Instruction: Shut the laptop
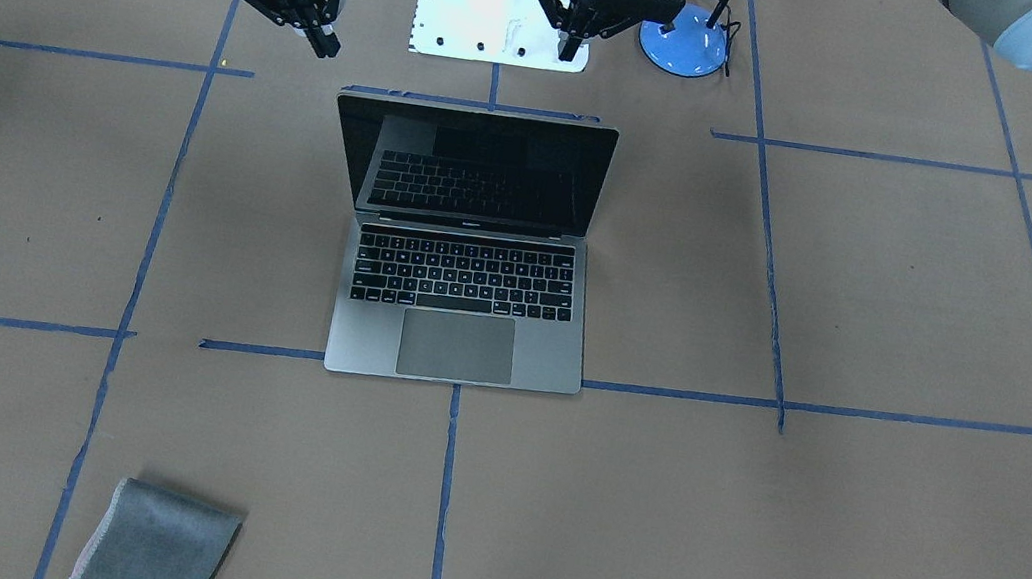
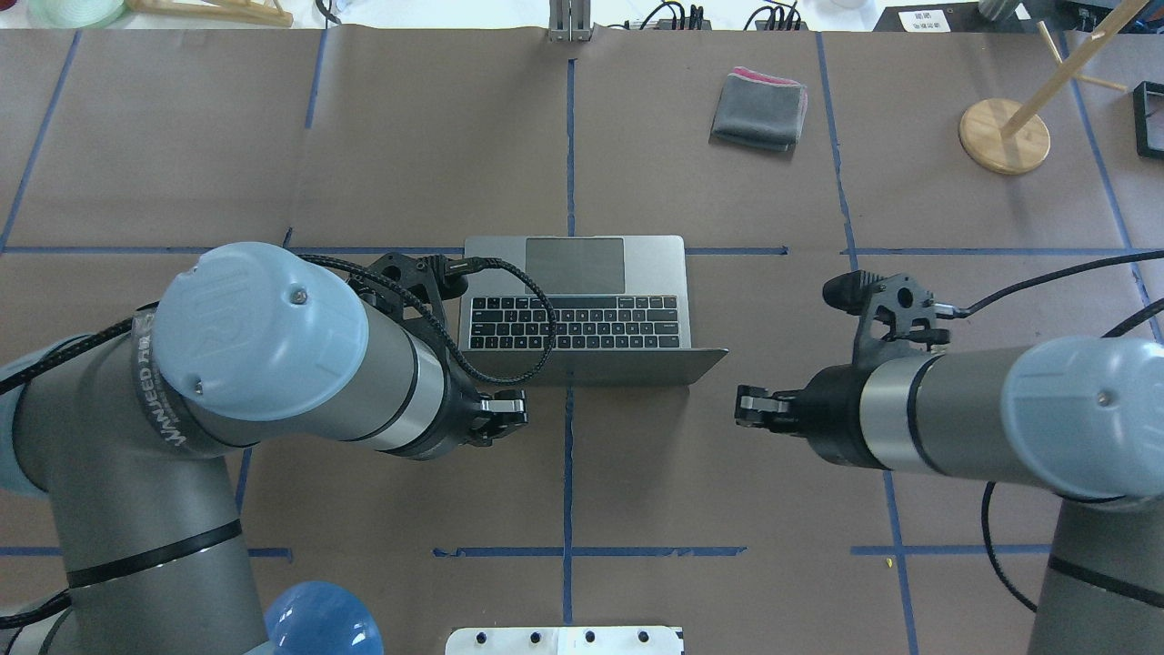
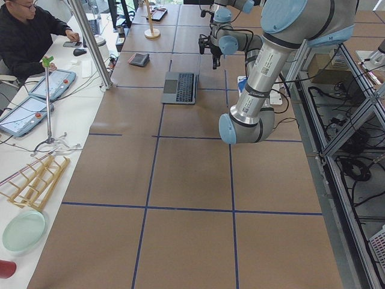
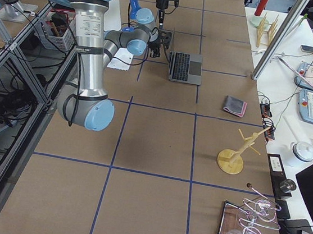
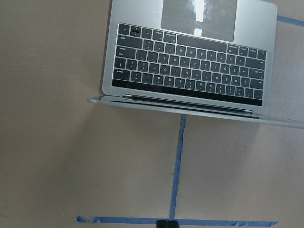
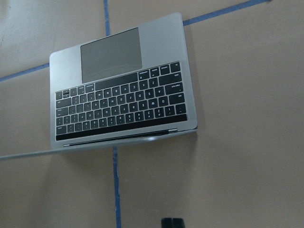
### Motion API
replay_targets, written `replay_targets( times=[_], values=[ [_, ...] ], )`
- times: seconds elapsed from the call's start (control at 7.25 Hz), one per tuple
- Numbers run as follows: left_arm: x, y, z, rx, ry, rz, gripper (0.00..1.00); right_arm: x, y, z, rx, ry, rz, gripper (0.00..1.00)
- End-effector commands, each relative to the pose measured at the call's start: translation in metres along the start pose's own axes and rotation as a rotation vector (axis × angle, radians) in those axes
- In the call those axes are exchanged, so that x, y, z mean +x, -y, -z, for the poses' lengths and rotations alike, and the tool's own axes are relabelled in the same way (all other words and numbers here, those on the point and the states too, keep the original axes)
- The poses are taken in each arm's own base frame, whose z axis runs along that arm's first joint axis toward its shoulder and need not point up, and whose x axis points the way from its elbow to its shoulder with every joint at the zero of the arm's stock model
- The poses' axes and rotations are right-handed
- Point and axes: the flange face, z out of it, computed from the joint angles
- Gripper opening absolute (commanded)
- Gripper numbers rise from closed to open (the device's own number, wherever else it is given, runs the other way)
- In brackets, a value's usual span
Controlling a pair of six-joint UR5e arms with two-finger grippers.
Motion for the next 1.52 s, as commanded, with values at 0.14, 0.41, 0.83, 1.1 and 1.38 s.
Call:
replay_targets(
  times=[0.14, 0.41, 0.83, 1.1, 1.38],
  values=[
    [0.005, 0.008, -0.018, 0.033, 0.013, -0.039, 0.00, -0.076, -0.032, -0.029, 0.066, -0.089, 0.043, 0.00],
    [0.005, 0.015, -0.037, 0.035, 0.048, -0.046, 0.00, -0.075, -0.032, -0.043, 0.088, -0.113, 0.046, 0.00],
    [0.010, 0.025, -0.058, 0.064, 0.023, -0.055, 0.00, -0.079, -0.013, -0.054, 0.144, -0.134, 0.049, 0.00],
    [0.010, 0.030, -0.058, 0.085, 0.019, -0.053, 0.00, -0.079, 0.021, -0.069, 0.187, -0.152, 0.037, 0.00],
    [0.008, 0.042, -0.052, 0.106, 0.016, -0.042, 0.00, -0.076, 0.048, -0.091, 0.213, -0.115, 0.018, 0.00]
  ],
)
